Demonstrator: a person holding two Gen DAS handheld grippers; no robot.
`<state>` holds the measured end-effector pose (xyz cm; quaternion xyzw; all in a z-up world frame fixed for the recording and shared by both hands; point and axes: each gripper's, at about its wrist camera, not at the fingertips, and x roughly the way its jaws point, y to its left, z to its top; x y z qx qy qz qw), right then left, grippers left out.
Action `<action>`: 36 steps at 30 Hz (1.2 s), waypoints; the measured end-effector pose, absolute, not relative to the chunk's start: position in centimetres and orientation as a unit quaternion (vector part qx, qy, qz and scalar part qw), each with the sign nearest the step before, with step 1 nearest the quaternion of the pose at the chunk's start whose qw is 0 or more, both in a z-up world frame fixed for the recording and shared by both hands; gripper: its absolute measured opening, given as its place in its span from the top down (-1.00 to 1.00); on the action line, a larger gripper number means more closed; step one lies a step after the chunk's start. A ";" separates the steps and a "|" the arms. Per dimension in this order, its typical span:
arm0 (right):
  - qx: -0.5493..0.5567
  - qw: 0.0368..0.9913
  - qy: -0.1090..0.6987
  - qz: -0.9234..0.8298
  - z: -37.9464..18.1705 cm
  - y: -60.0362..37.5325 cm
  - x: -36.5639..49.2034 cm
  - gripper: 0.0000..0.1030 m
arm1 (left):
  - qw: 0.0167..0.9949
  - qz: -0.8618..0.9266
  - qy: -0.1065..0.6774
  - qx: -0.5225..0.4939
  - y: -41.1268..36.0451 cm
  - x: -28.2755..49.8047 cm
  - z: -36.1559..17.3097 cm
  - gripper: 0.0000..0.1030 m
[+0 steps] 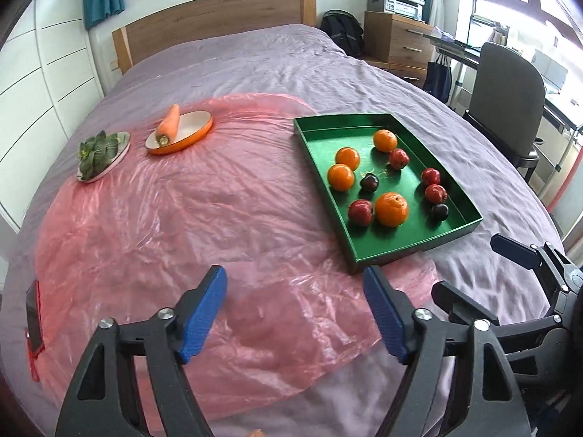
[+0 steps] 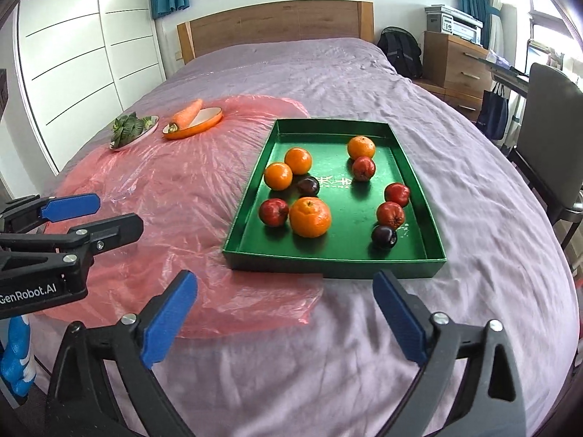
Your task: Organize fruits
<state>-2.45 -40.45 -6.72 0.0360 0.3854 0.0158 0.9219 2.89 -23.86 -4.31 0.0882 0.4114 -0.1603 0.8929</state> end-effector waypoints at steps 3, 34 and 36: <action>0.035 0.925 0.379 0.013 -6.5 -39.2 -3.1 -1.00 | 0.899 -0.142 0.405 0.083 -21.6 2.1 -4.1 -0.55; 0.002 0.941 0.338 -0.021 -5.5 -31.5 -6.4 -1.00 | 0.930 -0.066 0.360 0.029 -11.0 -1.8 -2.4 -0.55; -0.002 0.942 0.336 -0.019 -5.4 -31.1 -6.4 -1.00 | 0.931 -0.064 0.358 0.027 -10.6 -1.8 -2.4 -0.55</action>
